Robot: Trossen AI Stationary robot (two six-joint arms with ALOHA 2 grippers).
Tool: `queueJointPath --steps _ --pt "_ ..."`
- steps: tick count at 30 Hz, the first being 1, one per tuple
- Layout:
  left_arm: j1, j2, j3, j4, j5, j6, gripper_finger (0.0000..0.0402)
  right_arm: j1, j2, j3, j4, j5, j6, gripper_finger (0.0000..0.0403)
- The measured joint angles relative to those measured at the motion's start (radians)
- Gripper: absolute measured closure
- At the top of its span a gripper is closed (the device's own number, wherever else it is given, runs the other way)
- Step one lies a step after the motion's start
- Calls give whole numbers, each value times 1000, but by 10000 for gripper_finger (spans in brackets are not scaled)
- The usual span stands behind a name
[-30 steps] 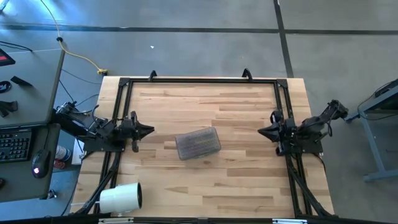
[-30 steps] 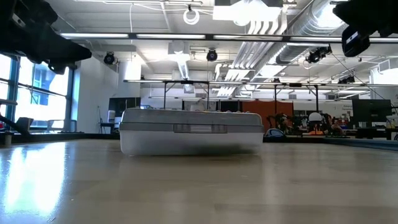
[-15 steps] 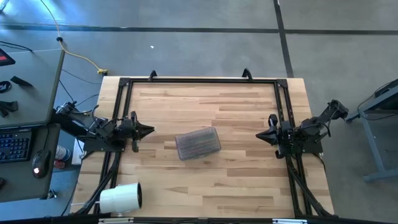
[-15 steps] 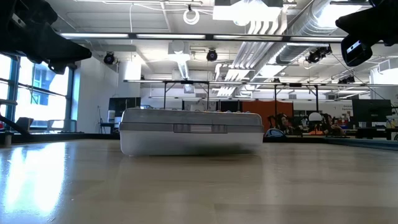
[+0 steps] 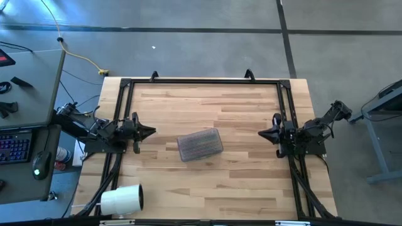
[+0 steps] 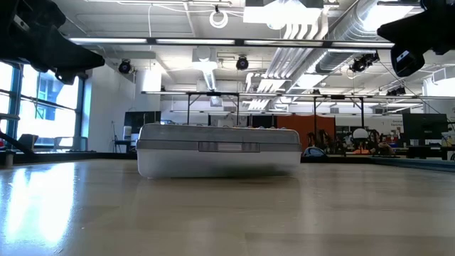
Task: Pick & place school supplies into a supply box
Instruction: Return to Home Position
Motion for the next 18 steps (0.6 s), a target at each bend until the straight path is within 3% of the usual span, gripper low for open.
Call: queueJointPath --steps 5,9,11,18 --pt "0 0 0 0 0 0 328 0 0 -27 55 15 0 402" --pt "0 0 0 0 0 0 328 0 0 -118 201 -73 -36 402" --pt "0 0 0 0 1 0 328 0 9 -117 209 -115 -53 402" --pt "0 0 0 0 1 0 328 0 14 -117 211 -113 -117 402"
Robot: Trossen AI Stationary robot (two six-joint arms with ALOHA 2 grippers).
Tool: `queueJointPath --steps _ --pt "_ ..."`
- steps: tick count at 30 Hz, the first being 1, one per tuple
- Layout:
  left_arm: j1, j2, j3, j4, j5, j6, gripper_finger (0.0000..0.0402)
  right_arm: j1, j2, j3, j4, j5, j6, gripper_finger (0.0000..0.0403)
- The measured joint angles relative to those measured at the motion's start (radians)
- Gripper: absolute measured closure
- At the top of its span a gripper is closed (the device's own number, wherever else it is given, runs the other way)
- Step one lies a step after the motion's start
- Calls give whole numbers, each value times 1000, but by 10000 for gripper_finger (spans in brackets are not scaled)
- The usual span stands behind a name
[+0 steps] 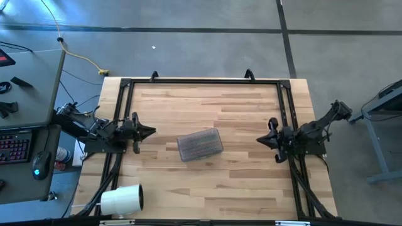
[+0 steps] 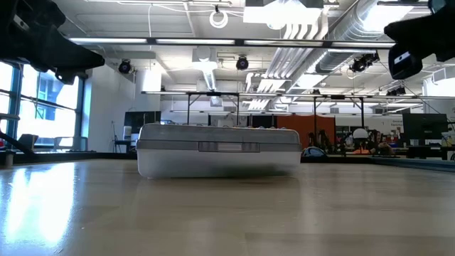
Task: Pick & place school supplies into a supply box
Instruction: Return to Home Position
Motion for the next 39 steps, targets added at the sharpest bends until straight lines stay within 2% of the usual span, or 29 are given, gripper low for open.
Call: queueJointPath --steps 4,39 --pt "0 0 0 0 0 0 328 0 3 0 -107 -6 27 402" --pt "0 0 0 0 0 0 328 0 14 0 -101 -26 22 402"
